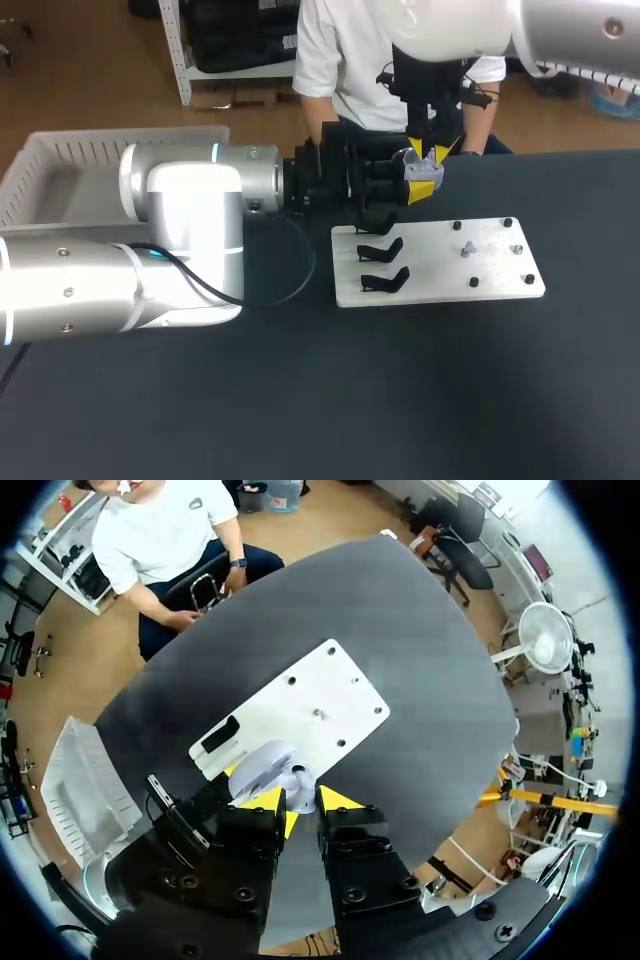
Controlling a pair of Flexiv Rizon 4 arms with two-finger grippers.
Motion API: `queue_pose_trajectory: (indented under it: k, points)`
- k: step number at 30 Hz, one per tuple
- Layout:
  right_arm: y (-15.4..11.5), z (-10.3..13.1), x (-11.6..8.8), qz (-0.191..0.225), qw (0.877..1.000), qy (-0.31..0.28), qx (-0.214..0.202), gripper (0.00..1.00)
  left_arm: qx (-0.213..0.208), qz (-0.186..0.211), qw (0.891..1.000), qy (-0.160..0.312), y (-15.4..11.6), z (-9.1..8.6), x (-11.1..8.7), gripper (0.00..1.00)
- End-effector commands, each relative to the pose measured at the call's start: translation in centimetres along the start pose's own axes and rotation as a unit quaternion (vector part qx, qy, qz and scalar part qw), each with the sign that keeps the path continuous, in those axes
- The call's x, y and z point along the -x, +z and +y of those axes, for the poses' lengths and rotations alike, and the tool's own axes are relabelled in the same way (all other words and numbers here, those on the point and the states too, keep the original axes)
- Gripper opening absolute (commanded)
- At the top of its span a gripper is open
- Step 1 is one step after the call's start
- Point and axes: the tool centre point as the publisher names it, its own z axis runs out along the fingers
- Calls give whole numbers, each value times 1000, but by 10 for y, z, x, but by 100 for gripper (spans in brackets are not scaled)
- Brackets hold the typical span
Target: Pick up each earbud case from the left stands, insert the matching earbuds, close the lid, and place the case in the box.
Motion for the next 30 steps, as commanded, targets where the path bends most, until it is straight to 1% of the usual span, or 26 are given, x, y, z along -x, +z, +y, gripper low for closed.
queue_pose_trajectory:
  k: [1,30]
  points:
    - [2,-1,-1,-2,1000,1,3,0,1,-2,1000,1,1,1,-1,0]
    - [15,1,-2,8,1000,-3,-6,0,1,-2,1000,1,1,1,-1,0]
